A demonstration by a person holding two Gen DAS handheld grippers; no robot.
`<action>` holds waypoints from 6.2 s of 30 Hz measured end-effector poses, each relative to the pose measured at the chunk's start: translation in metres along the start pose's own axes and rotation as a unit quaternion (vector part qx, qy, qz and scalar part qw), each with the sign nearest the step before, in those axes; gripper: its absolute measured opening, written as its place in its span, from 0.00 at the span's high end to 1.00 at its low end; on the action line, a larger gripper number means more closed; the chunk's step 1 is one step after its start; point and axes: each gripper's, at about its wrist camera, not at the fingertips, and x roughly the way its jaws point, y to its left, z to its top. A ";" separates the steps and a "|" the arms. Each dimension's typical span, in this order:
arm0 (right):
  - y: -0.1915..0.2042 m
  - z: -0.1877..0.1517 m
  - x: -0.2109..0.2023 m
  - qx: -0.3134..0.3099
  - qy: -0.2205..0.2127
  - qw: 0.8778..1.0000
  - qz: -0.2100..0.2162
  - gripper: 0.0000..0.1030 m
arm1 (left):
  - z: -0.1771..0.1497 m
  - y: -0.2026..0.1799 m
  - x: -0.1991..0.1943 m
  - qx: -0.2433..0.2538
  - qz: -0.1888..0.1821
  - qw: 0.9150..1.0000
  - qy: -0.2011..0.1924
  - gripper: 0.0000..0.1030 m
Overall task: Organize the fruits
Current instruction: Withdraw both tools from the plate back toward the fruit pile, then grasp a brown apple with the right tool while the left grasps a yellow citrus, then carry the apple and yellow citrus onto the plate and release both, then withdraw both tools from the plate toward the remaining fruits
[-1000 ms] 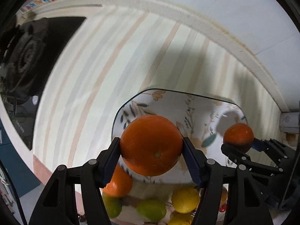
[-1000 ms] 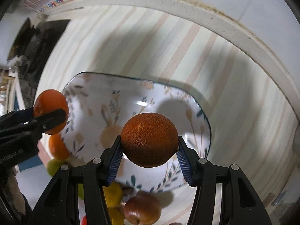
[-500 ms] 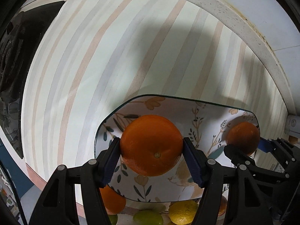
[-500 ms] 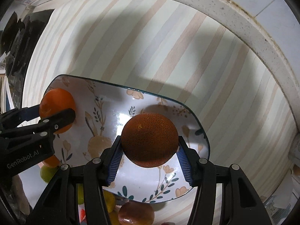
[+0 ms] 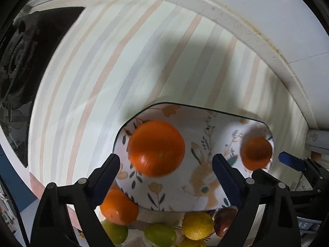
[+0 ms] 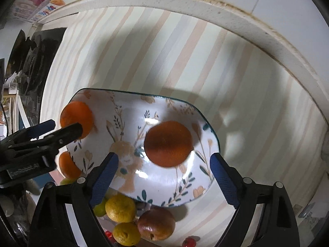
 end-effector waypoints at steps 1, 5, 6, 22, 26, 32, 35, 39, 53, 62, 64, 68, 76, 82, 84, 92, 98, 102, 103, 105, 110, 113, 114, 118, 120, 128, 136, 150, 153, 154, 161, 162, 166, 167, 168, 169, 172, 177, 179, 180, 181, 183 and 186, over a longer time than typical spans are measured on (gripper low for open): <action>-0.001 -0.007 -0.005 0.000 -0.004 1.000 -0.004 0.10 | -0.002 -0.001 -0.005 0.001 0.003 1.000 -0.008 0.11; -0.002 -0.030 -0.020 -0.009 -0.026 0.999 -0.026 0.10 | -0.023 -0.002 -0.027 0.006 0.026 0.999 -0.043 0.11; -0.002 -0.037 -0.023 -0.010 -0.030 0.999 -0.028 0.10 | -0.031 0.001 -0.032 0.006 0.033 0.998 -0.053 0.11; 0.017 -0.129 -0.078 -0.044 -0.145 0.988 -0.043 0.10 | -0.146 -0.034 -0.093 -0.002 0.074 0.981 -0.182 0.11; 0.016 -0.154 -0.098 -0.052 -0.169 0.983 -0.041 0.10 | -0.165 -0.036 -0.108 -0.007 0.072 0.977 -0.203 0.11; 0.019 -0.186 -0.125 -0.061 -0.197 0.978 -0.031 0.10 | -0.195 -0.045 -0.132 -0.003 0.068 0.970 -0.232 0.11; 0.021 -0.199 -0.137 -0.066 -0.211 0.975 -0.028 0.10 | -0.207 -0.051 -0.145 0.003 0.069 0.967 -0.245 0.11; 0.022 -0.215 -0.158 -0.069 -0.231 0.971 -0.013 0.10 | -0.221 -0.054 -0.162 0.004 0.065 0.963 -0.263 0.11; 0.012 -0.198 -0.118 -0.051 -0.176 0.982 0.050 0.10 | -0.225 -0.045 -0.140 -0.024 0.086 0.965 -0.247 0.01; -0.003 -0.162 0.019 -0.007 -0.052 0.996 0.070 0.18 | -0.233 -0.037 -0.049 -0.025 0.133 0.979 -0.153 0.01; 0.001 -0.160 0.037 -0.015 -0.035 0.997 0.072 0.22 | -0.240 -0.037 -0.035 -0.026 0.123 0.983 -0.134 0.01; 0.011 -0.157 0.057 -0.040 -0.026 0.998 0.052 0.33 | -0.250 -0.043 -0.016 -0.022 0.115 0.987 -0.107 0.01; -0.019 -0.184 0.047 -0.033 -0.019 0.999 0.023 0.33 | -0.256 -0.069 0.012 0.013 0.080 0.994 -0.070 0.01; -0.047 -0.205 0.042 -0.017 -0.015 1.000 0.011 0.33 | -0.248 -0.091 0.039 0.040 0.058 0.996 -0.046 0.01; -0.051 -0.206 0.044 -0.011 -0.016 1.000 0.011 0.33 | -0.244 -0.098 0.048 0.052 0.053 0.997 -0.037 0.05; -0.054 -0.206 0.045 -0.007 -0.017 1.000 0.009 0.32 | -0.242 -0.099 0.059 0.051 0.044 0.997 -0.041 0.40; -0.052 -0.204 0.045 -0.010 -0.010 1.000 -0.001 0.32 | -0.240 -0.094 0.058 0.047 0.041 0.997 -0.048 0.41; -0.047 -0.203 0.047 -0.015 -0.010 1.000 -0.008 0.33 | -0.240 -0.092 0.049 0.043 0.035 0.997 -0.057 0.41; -0.046 -0.202 0.046 -0.015 -0.011 1.000 -0.010 0.33 | -0.240 -0.092 0.043 0.044 0.032 0.997 -0.063 0.41; -0.046 -0.201 0.043 -0.011 -0.015 1.000 -0.001 0.33 | -0.239 -0.091 0.028 0.046 0.024 0.996 -0.077 0.41; -0.038 -0.179 0.015 0.012 -0.035 0.998 0.059 0.33 | -0.228 -0.083 -0.019 0.038 -0.003 0.993 -0.113 0.41; -0.023 -0.153 -0.010 0.006 -0.057 0.995 0.083 0.33 | -0.208 -0.073 -0.045 0.030 -0.008 0.989 -0.143 0.41; -0.016 -0.141 -0.019 0.003 -0.063 0.994 0.091 0.33 | -0.196 -0.068 -0.050 0.026 -0.004 0.988 -0.152 0.41; 0.018 -0.081 -0.039 -0.022 -0.083 0.992 0.093 0.33 | -0.160 -0.048 -0.050 0.002 0.003 0.988 -0.156 0.41; 0.037 -0.048 -0.040 -0.035 -0.081 0.992 0.087 0.33 | -0.139 -0.040 -0.043 -0.013 0.000 0.988 -0.153 0.41; 0.085 0.046 0.012 -0.028 -0.023 0.996 0.083 0.33 | -0.101 -0.004 -0.003 -0.111 -0.068 0.986 -0.106 0.41; 0.091 0.065 0.059 -0.003 0.018 0.996 0.091 0.33 | -0.090 0.005 0.014 -0.147 -0.082 0.981 -0.095 0.41; 0.084 0.060 0.050 -0.008 0.030 0.993 0.111 0.21 | -0.071 0.004 0.023 -0.141 -0.079 0.984 -0.078 0.34; 0.078 0.056 0.034 -0.008 0.016 0.993 0.114 0.17 | -0.072 0.005 0.014 -0.139 -0.084 0.983 -0.090 0.17; 0.076 0.055 0.030 -0.007 0.012 0.993 0.115 0.17 | -0.072 0.005 0.011 -0.139 -0.081 0.983 -0.093 0.17; 0.053 0.020 -0.012 -0.027 -0.051 0.997 0.047 0.09 | -0.085 0.006 -0.017 -0.119 -0.021 0.985 -0.123 0.17; 0.050 0.013 -0.016 -0.030 -0.060 0.997 0.032 0.09 | -0.089 0.007 -0.019 -0.114 -0.006 0.985 -0.126 0.17; 0.038 -0.020 -0.028 -0.041 -0.089 0.995 -0.004 0.09 | -0.103 0.009 -0.033 -0.092 0.052 0.984 -0.146 0.17; 0.036 -0.032 -0.031 -0.044 -0.098 0.994 -0.012 0.09 | -0.106 0.009 -0.036 -0.086 0.062 0.983 -0.149 0.17; 0.034 -0.040 -0.033 -0.045 -0.104 0.993 -0.016 0.09 | -0.111 0.008 -0.038 -0.080 0.074 0.982 -0.152 0.16; 0.032 -0.049 -0.034 -0.044 -0.110 0.993 -0.019 0.09 | -0.116 0.006 -0.041 -0.075 0.080 0.982 -0.156 0.16; 0.030 -0.076 -0.040 -0.044 -0.126 0.991 -0.024 0.09 | -0.132 -0.001 -0.051 -0.064 0.088 0.980 -0.167 0.16; 0.028 -0.114 -0.049 -0.047 -0.145 0.988 -0.039 0.09 | -0.156 -0.008 -0.069 -0.054 0.098 0.974 -0.197 0.16; 0.028 -0.127 -0.055 -0.048 -0.155 0.986 -0.042 0.09 | -0.165 -0.011 -0.077 -0.053 0.096 0.972 -0.209 0.17; 0.027 -0.133 -0.058 -0.047 -0.160 0.985 -0.044 0.09 | -0.171 -0.014 -0.082 -0.051 0.096 0.970 -0.216 0.16; 0.026 -0.138 -0.062 -0.047 -0.166 0.984 -0.045 0.09 | -0.175 -0.016 -0.087 -0.048 0.097 0.969 -0.221 0.16; 0.025 -0.152 -0.075 -0.050 -0.181 0.981 -0.046 0.09 | -0.185 -0.020 -0.097 -0.047 0.093 0.968 -0.229 0.17; 0.026 -0.169 -0.089 -0.055 -0.195 0.978 -0.049 0.09 | -0.200 -0.027 -0.109 -0.044 0.084 0.965 -0.243 0.17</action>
